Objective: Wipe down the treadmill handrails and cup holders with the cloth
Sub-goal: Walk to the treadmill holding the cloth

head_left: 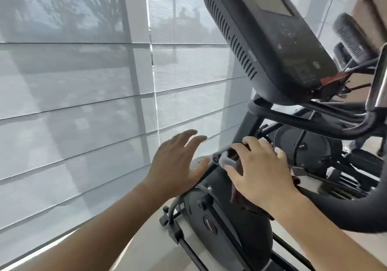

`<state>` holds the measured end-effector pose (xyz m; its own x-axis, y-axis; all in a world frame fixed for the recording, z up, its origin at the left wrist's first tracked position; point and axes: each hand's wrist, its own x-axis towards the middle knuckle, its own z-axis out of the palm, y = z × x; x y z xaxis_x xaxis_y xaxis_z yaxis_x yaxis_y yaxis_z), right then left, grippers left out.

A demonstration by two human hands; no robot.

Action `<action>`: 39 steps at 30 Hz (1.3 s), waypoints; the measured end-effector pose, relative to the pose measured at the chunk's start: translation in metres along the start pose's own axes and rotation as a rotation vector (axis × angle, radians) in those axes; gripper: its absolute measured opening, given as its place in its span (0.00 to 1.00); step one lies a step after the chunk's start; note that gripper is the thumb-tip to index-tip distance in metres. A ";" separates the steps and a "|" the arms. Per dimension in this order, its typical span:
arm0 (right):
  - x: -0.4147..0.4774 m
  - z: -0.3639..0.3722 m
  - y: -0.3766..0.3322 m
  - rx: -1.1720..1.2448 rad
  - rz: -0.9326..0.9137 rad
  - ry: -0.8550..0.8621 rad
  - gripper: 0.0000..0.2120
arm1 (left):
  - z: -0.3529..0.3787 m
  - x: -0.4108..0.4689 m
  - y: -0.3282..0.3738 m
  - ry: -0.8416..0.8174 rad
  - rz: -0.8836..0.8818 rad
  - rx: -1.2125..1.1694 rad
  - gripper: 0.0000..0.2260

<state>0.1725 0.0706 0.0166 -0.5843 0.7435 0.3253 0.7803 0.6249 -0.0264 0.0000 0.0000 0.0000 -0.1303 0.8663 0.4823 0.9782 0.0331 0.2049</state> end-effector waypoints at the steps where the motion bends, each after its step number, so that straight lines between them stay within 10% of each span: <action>1: 0.000 0.002 0.003 -0.048 0.046 -0.037 0.22 | 0.006 0.006 0.003 -0.004 0.005 -0.013 0.24; 10: 0.000 0.010 0.012 -0.162 0.175 -0.194 0.32 | 0.041 0.035 0.012 -0.005 0.011 -0.027 0.23; 24: -0.009 0.013 0.000 0.399 -0.138 0.298 0.20 | 0.009 -0.032 -0.024 0.006 -0.204 0.046 0.22; 39: -0.143 0.033 -0.220 1.003 -0.514 -0.268 0.21 | -0.148 -0.325 -0.019 0.091 -0.751 0.296 0.22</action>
<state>0.0771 -0.1652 -0.0549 -0.9034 0.2986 0.3078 -0.0202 0.6873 -0.7261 0.0001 -0.3561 -0.0348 -0.7693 0.5167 0.3758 0.6249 0.7310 0.2741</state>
